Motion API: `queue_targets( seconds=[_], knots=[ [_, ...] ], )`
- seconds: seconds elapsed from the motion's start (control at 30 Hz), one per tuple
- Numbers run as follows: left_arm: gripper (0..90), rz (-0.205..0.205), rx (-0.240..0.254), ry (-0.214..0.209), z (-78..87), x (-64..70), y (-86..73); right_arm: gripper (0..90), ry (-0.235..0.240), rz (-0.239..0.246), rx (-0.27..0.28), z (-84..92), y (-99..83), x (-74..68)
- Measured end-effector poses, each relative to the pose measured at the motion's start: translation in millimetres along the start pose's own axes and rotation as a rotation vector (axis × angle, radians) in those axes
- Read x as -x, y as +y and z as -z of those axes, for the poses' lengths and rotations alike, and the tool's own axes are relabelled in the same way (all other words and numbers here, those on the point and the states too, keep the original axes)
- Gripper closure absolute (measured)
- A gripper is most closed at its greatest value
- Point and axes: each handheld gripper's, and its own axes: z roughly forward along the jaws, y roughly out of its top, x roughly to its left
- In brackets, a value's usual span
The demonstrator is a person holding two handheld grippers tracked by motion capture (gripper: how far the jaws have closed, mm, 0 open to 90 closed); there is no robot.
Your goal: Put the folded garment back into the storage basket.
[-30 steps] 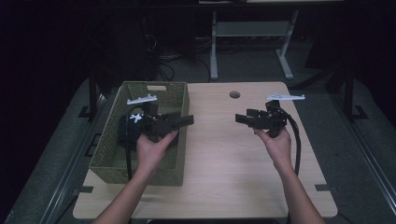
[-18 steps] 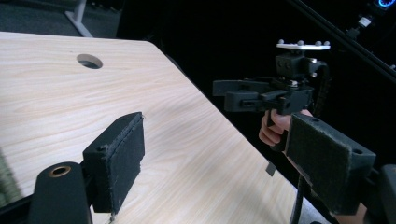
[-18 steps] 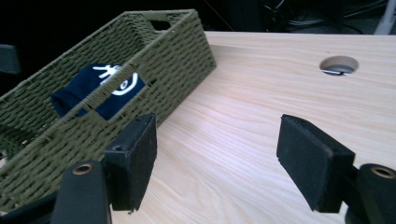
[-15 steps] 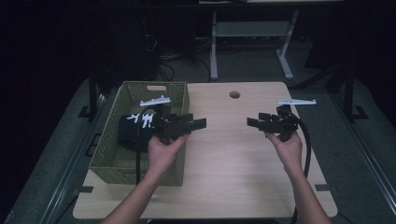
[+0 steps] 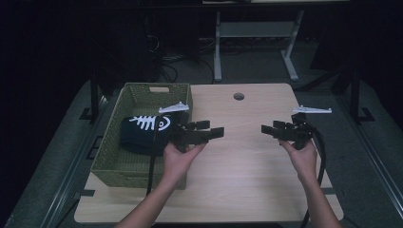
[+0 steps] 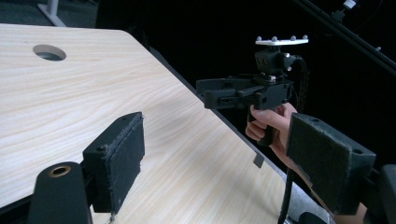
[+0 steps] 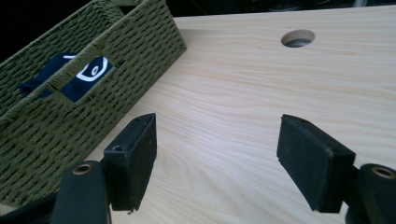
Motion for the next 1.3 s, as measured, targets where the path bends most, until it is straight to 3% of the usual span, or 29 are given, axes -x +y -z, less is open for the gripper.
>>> queue_targets(
  seconds=[0.47, 0.77, 1.0, 1.27, 1.3],
  knots=[
    [19.2, -0.026, -0.013, -0.012, -16.7, 9.8, -7.8, 27.8, -0.025, -0.022, -0.004, 11.6, -13.7, 16.0],
    [19.2, -0.001, -0.002, -0.047, -26.6, 15.2, -20.0, 27.8, -0.044, -0.032, -0.009, 19.3, -25.9, 24.9],
    [19.2, -0.028, -0.045, -0.076, -41.5, 28.7, -36.1, 27.5, -0.071, -0.043, -0.015, 28.0, -41.2, 33.9],
    [19.2, -0.091, -0.089, -0.064, -54.7, 38.9, -52.2, 27.5, -0.087, -0.047, -0.017, 36.7, -57.7, 42.0],
    [19.2, -0.088, -0.096, -0.082, -57.9, 39.8, -56.3, 27.5, -0.093, -0.047, -0.022, 37.7, -59.1, 42.6]
  ],
)
